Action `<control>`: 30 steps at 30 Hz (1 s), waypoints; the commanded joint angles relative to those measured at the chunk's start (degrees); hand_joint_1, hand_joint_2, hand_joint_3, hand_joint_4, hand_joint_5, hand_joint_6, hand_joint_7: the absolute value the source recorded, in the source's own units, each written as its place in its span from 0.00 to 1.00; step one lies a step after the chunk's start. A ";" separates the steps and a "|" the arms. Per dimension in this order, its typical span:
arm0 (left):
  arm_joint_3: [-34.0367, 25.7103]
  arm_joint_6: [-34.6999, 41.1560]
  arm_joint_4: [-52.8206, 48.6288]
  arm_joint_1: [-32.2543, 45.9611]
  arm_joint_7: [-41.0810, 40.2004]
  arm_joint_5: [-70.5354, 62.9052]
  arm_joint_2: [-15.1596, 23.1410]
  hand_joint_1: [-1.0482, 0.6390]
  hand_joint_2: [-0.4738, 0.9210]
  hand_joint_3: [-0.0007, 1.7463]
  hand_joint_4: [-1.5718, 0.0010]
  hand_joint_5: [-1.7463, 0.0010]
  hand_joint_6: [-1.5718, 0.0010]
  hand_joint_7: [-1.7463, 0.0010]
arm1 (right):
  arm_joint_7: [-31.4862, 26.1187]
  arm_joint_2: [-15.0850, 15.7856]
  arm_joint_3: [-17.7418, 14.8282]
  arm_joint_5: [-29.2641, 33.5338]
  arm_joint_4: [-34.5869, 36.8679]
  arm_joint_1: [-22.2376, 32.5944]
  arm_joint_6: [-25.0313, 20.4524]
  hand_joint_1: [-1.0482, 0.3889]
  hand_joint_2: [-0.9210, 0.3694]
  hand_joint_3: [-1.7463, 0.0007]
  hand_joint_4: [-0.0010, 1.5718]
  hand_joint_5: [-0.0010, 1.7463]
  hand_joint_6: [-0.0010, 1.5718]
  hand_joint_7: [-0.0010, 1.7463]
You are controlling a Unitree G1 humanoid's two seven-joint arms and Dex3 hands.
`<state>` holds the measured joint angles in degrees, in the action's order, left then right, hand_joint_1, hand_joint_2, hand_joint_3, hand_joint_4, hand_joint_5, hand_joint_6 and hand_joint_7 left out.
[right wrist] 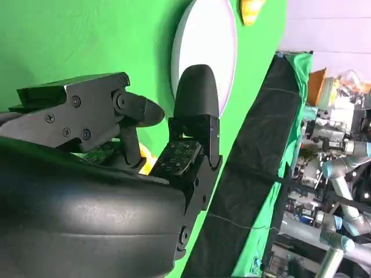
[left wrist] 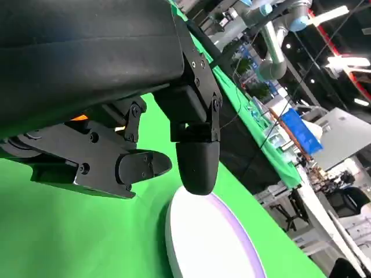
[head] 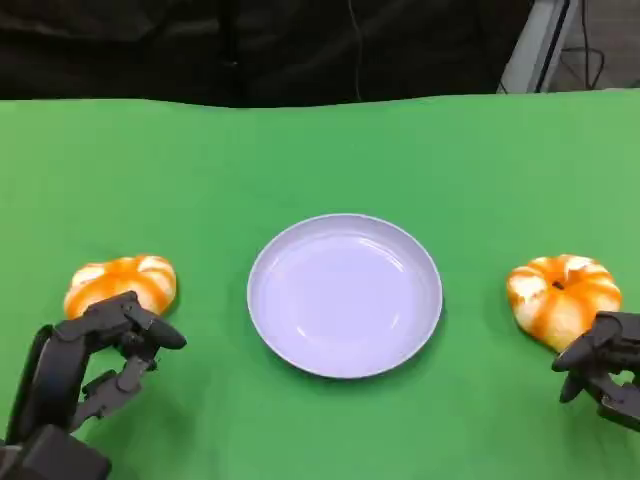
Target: Grasp the bread from the table and place it into the plate.
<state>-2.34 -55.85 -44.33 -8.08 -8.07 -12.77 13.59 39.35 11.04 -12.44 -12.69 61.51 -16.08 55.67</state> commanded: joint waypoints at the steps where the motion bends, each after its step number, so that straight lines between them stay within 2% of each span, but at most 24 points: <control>1: -0.38 0.25 -0.04 0.56 -0.17 0.49 0.55 0.62 0.99 0.27 0.49 0.15 0.44 0.35 | -0.09 1.15 -0.67 -0.68 -0.43 0.00 -0.03 0.79 0.05 0.66 0.56 0.79 0.61 0.52; 11: -0.52 -0.06 0.17 0.76 -0.39 0.49 0.56 0.62 0.99 0.28 0.48 0.16 0.43 0.36 | -0.14 1.07 -0.66 -0.61 -0.40 0.06 0.47 0.79 0.05 0.66 0.56 0.78 0.61 0.52; 14: -0.83 0.07 0.11 0.64 -2.09 -1.01 0.82 0.62 0.99 0.28 0.47 0.21 0.42 0.39 | 0.14 1.05 -0.68 -0.84 -0.41 0.03 -0.20 0.78 0.06 0.66 0.56 0.78 0.61 0.52; 15: -0.88 0.19 0.11 0.61 -2.60 -1.43 0.87 0.61 0.99 0.26 0.46 0.25 0.41 0.42 | 0.44 1.00 -0.76 -1.11 -0.41 -0.01 -0.53 0.79 0.06 0.66 0.55 0.78 0.61 0.52; 18: -0.80 0.29 0.06 0.56 -3.37 -1.98 0.94 0.61 1.00 0.25 0.45 0.28 0.40 0.44 | 0.84 0.94 -0.86 -1.45 -0.43 -0.05 -0.84 0.79 0.06 0.65 0.55 0.79 0.61 0.52; 19: -0.87 -0.09 -0.24 0.39 -4.08 -2.46 1.01 0.61 1.00 0.24 0.45 0.31 0.41 0.46 | 0.62 0.97 -0.78 -1.24 -0.41 -0.06 -0.67 0.79 0.06 0.65 0.55 0.79 0.61 0.52; 22: -1.02 -0.84 -0.75 0.07 -6.10 -3.77 1.09 0.59 1.00 0.23 0.44 0.51 0.36 0.68 | 0.28 1.01 -0.71 -0.89 -0.18 -0.18 -0.11 0.79 0.06 0.65 0.56 0.79 0.61 0.52; 27: -0.88 -0.61 -0.60 0.09 -8.15 -4.92 1.14 0.57 1.00 0.22 0.44 0.58 0.34 0.79 | 0.07 1.00 -0.65 -0.78 -0.32 -0.12 -0.25 0.79 0.06 0.65 0.56 0.79 0.62 0.52; 30: -0.82 -0.51 -0.52 0.13 -8.69 -5.06 1.15 0.56 1.00 0.22 0.44 0.60 0.33 0.82 | -0.08 1.02 -0.61 -0.66 -0.25 -0.12 0.05 0.79 0.06 0.65 0.56 0.79 0.62 0.52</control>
<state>-2.74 -56.06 -44.51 -7.91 -15.60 -17.49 13.77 39.66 11.04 -12.47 -13.02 61.51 -16.08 55.31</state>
